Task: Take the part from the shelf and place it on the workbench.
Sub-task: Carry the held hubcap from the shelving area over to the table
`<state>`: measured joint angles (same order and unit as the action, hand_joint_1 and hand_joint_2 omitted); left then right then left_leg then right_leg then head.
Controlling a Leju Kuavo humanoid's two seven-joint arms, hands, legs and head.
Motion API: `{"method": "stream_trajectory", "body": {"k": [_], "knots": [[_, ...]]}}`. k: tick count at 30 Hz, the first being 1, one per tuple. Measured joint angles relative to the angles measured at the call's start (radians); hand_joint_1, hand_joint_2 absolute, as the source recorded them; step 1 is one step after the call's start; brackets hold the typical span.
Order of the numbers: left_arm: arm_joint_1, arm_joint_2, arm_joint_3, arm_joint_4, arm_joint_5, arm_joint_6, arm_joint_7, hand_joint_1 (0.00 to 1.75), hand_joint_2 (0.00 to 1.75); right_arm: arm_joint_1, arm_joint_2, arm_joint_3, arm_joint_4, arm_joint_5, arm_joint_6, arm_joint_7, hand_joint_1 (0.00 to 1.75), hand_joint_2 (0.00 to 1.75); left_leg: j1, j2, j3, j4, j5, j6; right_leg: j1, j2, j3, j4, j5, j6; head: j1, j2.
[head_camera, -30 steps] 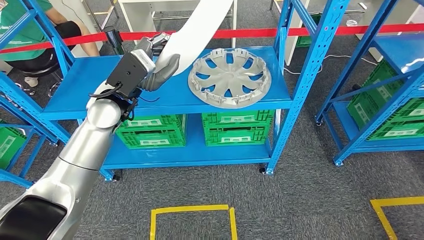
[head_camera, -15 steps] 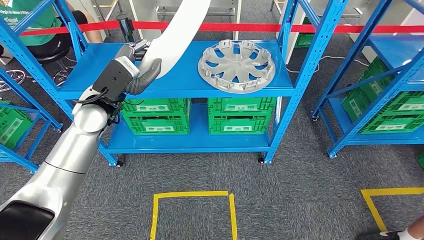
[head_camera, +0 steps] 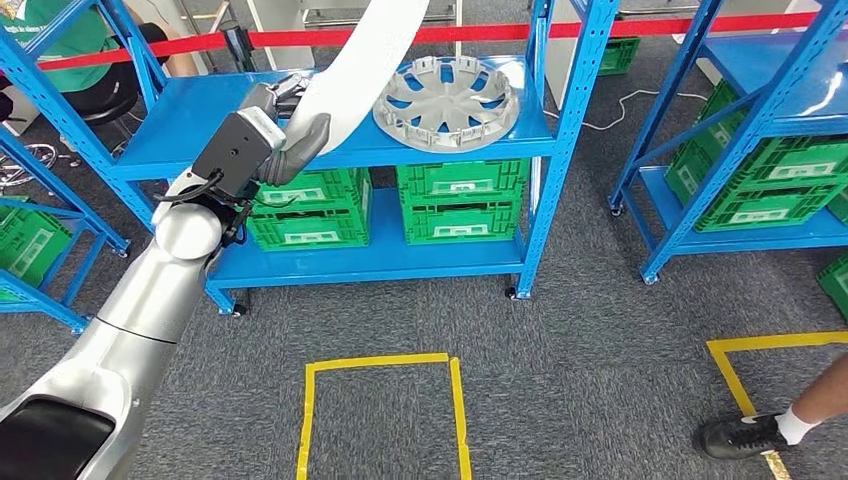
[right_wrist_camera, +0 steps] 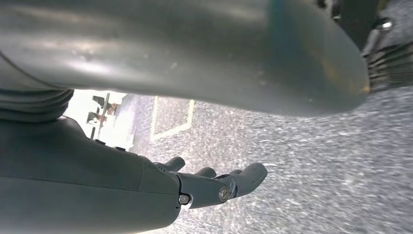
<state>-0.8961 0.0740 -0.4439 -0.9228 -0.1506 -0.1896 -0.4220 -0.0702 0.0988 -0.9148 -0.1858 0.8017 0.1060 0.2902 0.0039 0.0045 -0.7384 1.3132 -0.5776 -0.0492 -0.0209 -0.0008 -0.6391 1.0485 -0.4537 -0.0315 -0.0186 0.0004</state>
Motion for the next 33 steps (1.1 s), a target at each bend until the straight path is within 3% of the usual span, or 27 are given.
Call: {"method": "stream_trajectory", "body": {"k": [1,3,5,6,7,15,18,19,20,21,22,23,24,26,28,29,30,33], "knots": [[0.000,-0.002,-0.001,0.003,0.000,0.000,0.000,1.75,1.75,0.000,0.000,0.000,0.000,-0.001,0.000,0.000,0.00,0.00,0.000,0.000,0.020,0.007,0.019,0.001,0.000,0.000,-0.017,0.000,0.014,0.002,0.000,0.000],[-0.003,-0.007,-0.002,0.008,0.000,0.001,-0.002,1.75,1.75,0.000,0.000,-0.001,0.000,-0.005,0.001,0.000,0.00,0.00,-0.001,-0.002,0.110,-0.077,0.061,0.011,0.000,0.000,-0.046,0.001,0.039,0.006,0.000,0.000],[-0.013,-0.014,-0.004,0.009,0.000,0.003,-0.005,1.75,1.75,-0.001,0.001,-0.002,0.000,-0.006,0.001,0.002,0.00,0.00,-0.007,-0.005,0.222,-0.224,0.040,0.025,0.001,-0.001,-0.063,0.000,0.063,0.015,0.000,0.000],[-0.019,-0.017,-0.005,0.009,0.000,0.004,-0.006,1.75,1.75,-0.001,0.001,-0.002,0.000,-0.007,0.001,0.002,0.00,0.00,-0.011,-0.007,0.254,-0.275,0.022,0.030,0.001,-0.001,-0.066,-0.003,0.073,0.021,0.000,0.000],[-0.022,-0.019,-0.005,0.009,0.000,0.006,-0.008,1.75,1.75,0.000,0.002,-0.003,0.000,-0.007,0.001,0.002,0.00,0.00,-0.013,-0.007,0.266,-0.302,0.011,0.033,0.001,-0.002,-0.067,-0.005,0.080,0.025,0.000,0.000],[-0.026,-0.020,-0.006,0.010,0.000,0.008,-0.009,1.75,1.75,-0.001,0.002,-0.003,0.000,-0.007,0.002,0.002,0.00,0.00,-0.016,-0.007,0.260,-0.307,0.015,0.037,-0.002,-0.003,-0.066,-0.011,0.092,0.032,-0.002,0.000],[-0.026,-0.022,-0.008,0.012,0.000,0.008,-0.009,1.75,1.75,0.000,0.002,-0.005,0.000,-0.006,0.004,0.002,0.00,0.00,-0.015,-0.003,0.252,-0.312,0.033,0.050,-0.003,0.000,-0.068,-0.019,0.099,0.042,-0.003,0.000],[-0.026,-0.023,-0.009,0.013,0.000,0.008,-0.009,1.75,1.75,0.001,0.001,-0.005,0.000,-0.006,0.006,0.003,0.00,0.00,-0.014,0.000,0.245,-0.315,0.045,0.058,-0.002,0.002,-0.073,-0.012,0.084,0.045,-0.002,0.000],[-0.025,-0.024,-0.009,0.014,0.001,0.009,-0.009,1.75,1.75,0.001,0.001,-0.006,0.000,-0.006,0.009,0.007,0.00,0.00,-0.011,0.003,0.225,-0.318,0.069,0.066,-0.002,0.004,-0.090,0.051,0.026,0.049,-0.001,0.000],[-0.024,-0.025,-0.010,0.015,0.002,0.009,-0.009,1.75,1.75,0.001,0.000,-0.007,0.000,-0.006,0.013,0.012,0.00,0.00,-0.009,0.006,0.184,-0.312,0.100,0.069,-0.004,0.004,-0.078,0.107,-0.006,0.053,0.000,0.000],[-0.023,-0.025,-0.010,0.016,0.003,0.009,-0.010,1.75,1.75,0.001,0.000,-0.007,0.000,-0.006,0.016,0.016,0.00,0.00,-0.008,0.005,0.141,-0.301,0.127,0.067,-0.005,0.004,-0.046,0.137,-0.037,0.056,0.001,0.000],[-0.021,-0.025,-0.010,0.015,0.004,0.009,-0.010,1.75,1.75,-0.001,-0.001,-0.008,0.000,-0.006,0.019,0.021,0.00,0.00,-0.008,0.005,0.097,-0.286,0.153,0.062,-0.005,0.003,0.001,0.139,-0.069,0.060,0.002,0.000],[-0.020,-0.025,-0.010,0.014,0.005,0.010,-0.011,1.75,1.75,-0.002,-0.002,-0.008,0.000,-0.006,0.019,0.020,0.00,0.00,-0.008,0.006,0.067,-0.273,0.169,0.054,-0.004,0.003,0.061,0.084,-0.063,0.057,0.001,0.000],[-0.019,-0.025,-0.010,0.011,0.005,0.011,-0.012,1.75,1.75,-0.003,-0.002,-0.008,0.000,-0.006,0.019,0.018,0.00,0.00,-0.010,0.006,0.055,-0.264,0.183,0.042,0.001,0.005,0.103,0.013,-0.100,0.043,0.001,0.000],[-0.017,-0.025,-0.011,0.011,0.004,0.012,-0.012,1.75,1.75,-0.001,-0.001,-0.008,0.000,-0.005,0.019,0.016,0.00,0.00,-0.008,0.006,0.052,-0.266,0.194,0.030,0.000,0.002,0.092,0.007,-0.089,0.025,0.001,0.000],[-0.016,-0.025,-0.011,0.011,0.004,0.013,-0.011,1.75,1.75,-0.001,-0.001,-0.009,0.000,-0.005,0.019,0.017,0.00,0.00,-0.006,0.004,0.046,-0.258,0.179,0.023,-0.001,0.000,0.083,0.005,-0.077,0.017,0.000,0.000],[-0.016,-0.025,-0.011,0.011,0.004,0.013,-0.011,1.75,1.75,-0.002,0.000,-0.010,0.000,-0.005,0.019,0.017,0.00,0.00,-0.004,0.002,0.036,-0.234,0.145,0.017,-0.002,-0.002,0.072,0.003,-0.064,0.009,-0.001,0.000],[-0.015,-0.025,-0.011,0.011,0.004,0.013,-0.009,1.75,1.75,-0.003,0.000,-0.014,0.000,-0.005,0.018,0.017,0.00,0.00,0.000,0.000,-0.002,-0.061,0.000,0.003,-0.003,-0.004,0.027,0.002,-0.023,0.003,-0.004,0.000]]}}
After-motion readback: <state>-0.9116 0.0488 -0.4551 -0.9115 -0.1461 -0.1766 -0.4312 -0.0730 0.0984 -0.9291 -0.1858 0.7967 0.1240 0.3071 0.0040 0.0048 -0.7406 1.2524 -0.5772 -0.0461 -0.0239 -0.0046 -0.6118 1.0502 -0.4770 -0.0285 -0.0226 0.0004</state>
